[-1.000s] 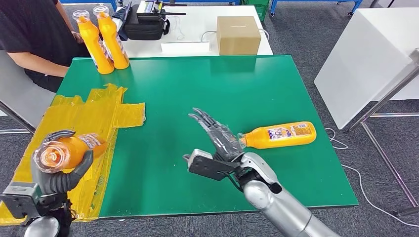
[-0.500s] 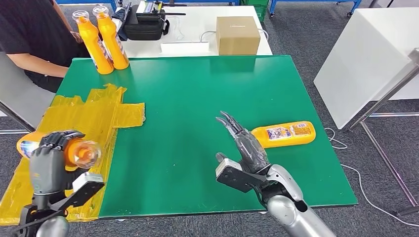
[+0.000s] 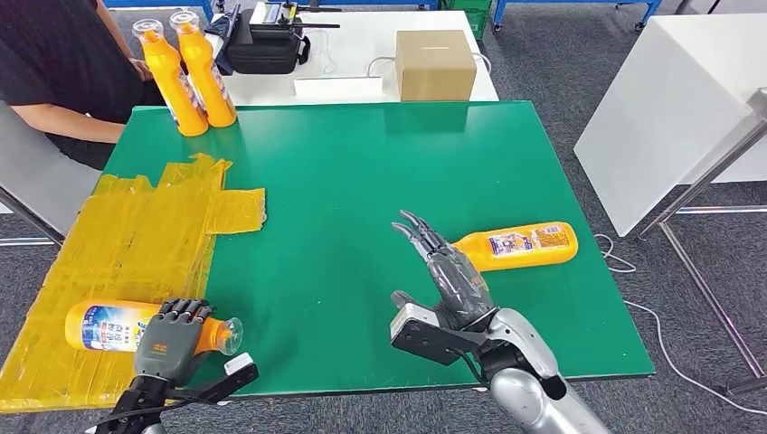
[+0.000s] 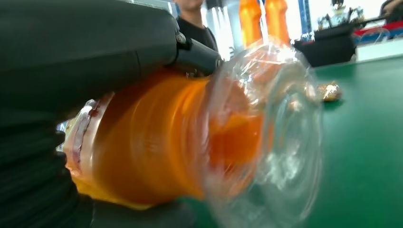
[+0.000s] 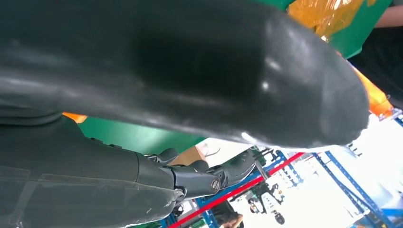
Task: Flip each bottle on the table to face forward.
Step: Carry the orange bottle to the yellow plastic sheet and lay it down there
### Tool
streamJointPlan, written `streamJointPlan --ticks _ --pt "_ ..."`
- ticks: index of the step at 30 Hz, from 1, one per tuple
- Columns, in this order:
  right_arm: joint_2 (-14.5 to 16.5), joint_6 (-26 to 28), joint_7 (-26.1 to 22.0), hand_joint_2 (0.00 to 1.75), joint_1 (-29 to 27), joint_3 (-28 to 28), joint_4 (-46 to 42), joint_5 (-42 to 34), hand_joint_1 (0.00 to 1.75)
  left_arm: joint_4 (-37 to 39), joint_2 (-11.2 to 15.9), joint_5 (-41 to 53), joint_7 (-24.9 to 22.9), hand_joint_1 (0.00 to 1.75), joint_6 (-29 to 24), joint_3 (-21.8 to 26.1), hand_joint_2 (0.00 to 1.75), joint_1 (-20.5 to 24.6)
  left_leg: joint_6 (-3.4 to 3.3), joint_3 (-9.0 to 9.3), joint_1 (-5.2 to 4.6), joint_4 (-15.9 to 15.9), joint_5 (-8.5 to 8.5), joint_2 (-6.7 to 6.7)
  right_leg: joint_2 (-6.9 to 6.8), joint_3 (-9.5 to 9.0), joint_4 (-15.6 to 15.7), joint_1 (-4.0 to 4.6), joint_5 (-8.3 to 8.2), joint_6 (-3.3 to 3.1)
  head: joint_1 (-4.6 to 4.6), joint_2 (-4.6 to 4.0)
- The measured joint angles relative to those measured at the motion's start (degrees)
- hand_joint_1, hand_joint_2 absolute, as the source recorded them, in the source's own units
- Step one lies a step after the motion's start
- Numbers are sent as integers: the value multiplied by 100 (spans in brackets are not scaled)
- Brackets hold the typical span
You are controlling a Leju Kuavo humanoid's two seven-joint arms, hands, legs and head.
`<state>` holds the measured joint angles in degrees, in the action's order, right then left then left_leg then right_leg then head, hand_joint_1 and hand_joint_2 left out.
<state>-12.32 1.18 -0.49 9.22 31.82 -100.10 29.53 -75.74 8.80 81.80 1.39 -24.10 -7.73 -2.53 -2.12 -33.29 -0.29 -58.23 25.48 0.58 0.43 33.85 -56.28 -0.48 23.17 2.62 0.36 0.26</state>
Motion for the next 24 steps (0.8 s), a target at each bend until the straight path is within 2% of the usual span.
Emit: streamJointPlan --ticks 6,13,15,18,22,24 --pt "-37 -120 7 0 79 -10 10 -80 0 504 76 227 -178 0 -116 -149 0 337 1 20 -1 2 -3 12 -7 -25 1 -1 1 -1 -1 0" --pt "-121 -132 6 0 86 -76 29 -134 0 664 72 -267 246 0 -516 -157 0 388 9 23 0 2 -11 6 -5 -23 0 0 -11 -17 -1 0" --pt "-143 -131 3 0 87 -79 31 -140 0 644 54 -694 613 0 -817 -146 0 344 9 18 0 2 -11 3 -5 -17 0 0 -12 -16 0 0" --pt "-184 -116 -10 0 86 -80 37 -161 0 514 -33 -1780 1402 0 -1234 -62 0 282 9 9 0 1 -11 4 -5 -8 0 0 -12 -16 0 0" --pt "-271 20 -16 0 -12 -139 34 -20 0 94 -351 -4157 2652 0 -1017 245 0 219 9 1 -1 0 -11 6 -6 0 1 0 -12 -16 -2 0" --pt "-317 68 -19 0 -99 -182 30 32 0 -135 -521 -4720 2873 0 -886 397 0 197 9 -2 -1 0 -11 6 -6 1 1 0 -12 -16 0 0"
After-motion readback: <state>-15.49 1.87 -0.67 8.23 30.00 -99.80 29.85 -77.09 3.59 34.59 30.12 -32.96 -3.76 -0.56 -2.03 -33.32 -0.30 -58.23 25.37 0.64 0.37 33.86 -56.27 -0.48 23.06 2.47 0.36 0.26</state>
